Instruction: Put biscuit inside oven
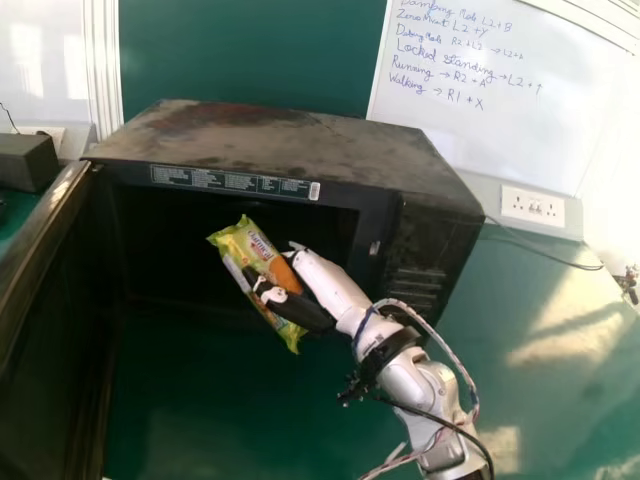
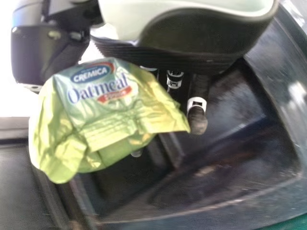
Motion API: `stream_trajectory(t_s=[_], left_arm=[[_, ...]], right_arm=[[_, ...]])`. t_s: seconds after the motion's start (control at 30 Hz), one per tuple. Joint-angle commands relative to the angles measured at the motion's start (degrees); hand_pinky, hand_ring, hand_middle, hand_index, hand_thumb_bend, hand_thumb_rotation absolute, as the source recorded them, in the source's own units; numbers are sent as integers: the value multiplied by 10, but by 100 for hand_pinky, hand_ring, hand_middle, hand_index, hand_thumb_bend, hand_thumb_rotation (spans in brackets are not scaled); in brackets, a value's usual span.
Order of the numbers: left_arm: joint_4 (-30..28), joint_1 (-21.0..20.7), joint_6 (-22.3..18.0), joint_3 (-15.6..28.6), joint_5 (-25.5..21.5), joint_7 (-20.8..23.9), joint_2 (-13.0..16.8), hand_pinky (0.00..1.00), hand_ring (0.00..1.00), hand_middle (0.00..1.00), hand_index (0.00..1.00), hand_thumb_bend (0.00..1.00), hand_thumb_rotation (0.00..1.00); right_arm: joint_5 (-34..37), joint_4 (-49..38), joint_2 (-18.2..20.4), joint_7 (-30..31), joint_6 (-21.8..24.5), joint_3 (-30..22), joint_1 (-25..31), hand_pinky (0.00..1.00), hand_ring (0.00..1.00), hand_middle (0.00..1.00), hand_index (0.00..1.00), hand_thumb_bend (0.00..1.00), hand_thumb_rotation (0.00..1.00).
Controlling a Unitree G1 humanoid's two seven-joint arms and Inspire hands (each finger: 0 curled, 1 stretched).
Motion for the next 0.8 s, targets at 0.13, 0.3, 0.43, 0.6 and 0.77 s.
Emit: stream_trajectory(t_s=[0.13, 0.3, 0.43, 0.6, 0.77], left_arm=[[-2, 9, 0, -6, -9, -3, -27, 81, 84, 87, 87, 80, 73], [0, 10, -4, -6, -10, -10, -27, 80, 84, 86, 86, 80, 73], [2, 11, -2, -4, -16, -18, -25, 79, 82, 85, 86, 80, 72], [4, 10, -2, -3, -18, -24, -25, 76, 80, 83, 85, 82, 76], [2, 13, -2, -4, -16, -22, -29, 71, 80, 84, 85, 83, 75]], right_arm=[[-4, 64, 19, -27, -10, 5, -44, 10, 16, 46, 48, 51, 0], [-17, 109, 24, -52, -29, 13, -67, 10, 16, 46, 48, 51, 0], [-19, 143, 31, -66, -43, 16, -84, 10, 16, 46, 48, 51, 0], [-38, 193, 37, -83, -49, 30, -114, 10, 15, 46, 48, 51, 0], [-50, 291, 54, -109, -63, 45, -169, 11, 16, 46, 48, 51, 0]])
